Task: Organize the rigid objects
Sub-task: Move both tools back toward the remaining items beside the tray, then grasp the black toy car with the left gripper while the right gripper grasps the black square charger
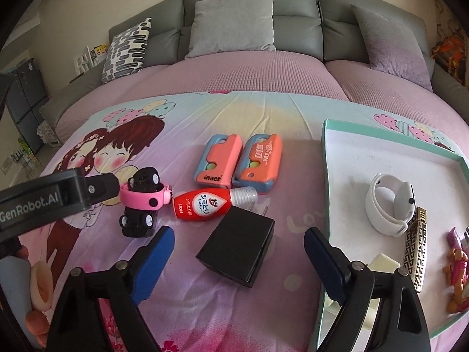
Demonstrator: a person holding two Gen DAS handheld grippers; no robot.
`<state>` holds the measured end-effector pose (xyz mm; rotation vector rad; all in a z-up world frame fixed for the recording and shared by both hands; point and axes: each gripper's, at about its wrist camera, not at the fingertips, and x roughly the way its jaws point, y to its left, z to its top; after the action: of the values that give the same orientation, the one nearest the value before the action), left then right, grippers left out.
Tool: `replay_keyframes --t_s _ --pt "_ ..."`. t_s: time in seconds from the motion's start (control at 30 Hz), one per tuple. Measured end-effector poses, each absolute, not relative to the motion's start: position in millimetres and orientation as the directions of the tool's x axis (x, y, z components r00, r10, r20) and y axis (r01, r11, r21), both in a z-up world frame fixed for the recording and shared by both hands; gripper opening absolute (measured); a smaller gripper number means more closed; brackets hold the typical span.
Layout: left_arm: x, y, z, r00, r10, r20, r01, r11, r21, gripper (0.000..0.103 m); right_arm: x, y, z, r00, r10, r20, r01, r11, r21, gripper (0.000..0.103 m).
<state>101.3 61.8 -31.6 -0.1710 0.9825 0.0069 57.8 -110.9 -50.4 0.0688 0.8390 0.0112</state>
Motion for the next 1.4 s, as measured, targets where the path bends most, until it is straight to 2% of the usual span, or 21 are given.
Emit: replay_keyframes --t_s 0.13,0.27,0.33,0.77,0.83,0.9,1.0,1.03,1.07,1.1,1.2,1.4 --pt "104 53 -37 0.540 -0.112 -0.834 -0.042 0.986 -0.159 0.101 58 -109 -52 0.667 0.023 -0.745 0.014 0.999 0.043 0.081" --pt "107 44 -42 0.528 -0.100 -0.843 -0.018 0.992 -0.128 0.101 59 -110 -55 0.651 0.044 -0.758 0.003 0.998 0.060 0.078" --pt "109 41 -45 0.525 -0.093 -0.846 -0.011 0.993 -0.116 0.101 60 -111 -57 0.645 0.040 -0.763 0.012 0.998 0.062 0.072" --pt "118 25 -59 0.520 -0.066 -0.852 0.045 0.998 -0.049 0.100 63 -109 -58 0.645 0.029 -0.763 0.002 0.999 0.039 0.072" --pt "118 24 -61 0.516 -0.081 -0.853 0.054 0.997 -0.062 0.094 63 -109 -58 0.645 0.026 -0.764 0.002 0.999 0.035 0.072" --pt "119 26 -60 0.516 -0.107 -0.850 0.055 0.994 -0.092 0.081 64 -108 -59 0.644 0.022 -0.764 0.000 1.000 0.028 0.072" --pt "118 24 -58 0.528 -0.098 -0.844 0.063 0.995 -0.077 0.078 64 -105 -60 0.644 0.012 -0.765 -0.004 1.000 0.012 0.072" --pt "118 22 -58 0.529 -0.100 -0.843 0.071 0.995 -0.074 0.075 64 -105 -61 0.644 0.012 -0.765 -0.005 1.000 0.011 0.071" --pt "118 22 -58 0.527 -0.114 -0.842 0.081 0.993 -0.083 0.065 65 -105 -61 0.641 0.019 -0.768 -0.008 1.000 0.018 0.069" --pt "118 21 -57 0.526 -0.123 -0.842 0.087 0.992 -0.091 0.063 66 -107 -63 0.632 0.036 -0.774 -0.008 0.999 0.040 0.064" --pt "118 20 -57 0.529 -0.116 -0.840 0.097 0.992 -0.076 0.063 66 -108 -63 0.633 0.030 -0.774 0.001 0.999 0.040 0.058" --pt "117 24 -52 0.548 -0.130 -0.826 0.096 0.991 -0.092 0.063 65 -110 -62 0.630 0.040 -0.775 0.000 0.999 0.052 0.057"
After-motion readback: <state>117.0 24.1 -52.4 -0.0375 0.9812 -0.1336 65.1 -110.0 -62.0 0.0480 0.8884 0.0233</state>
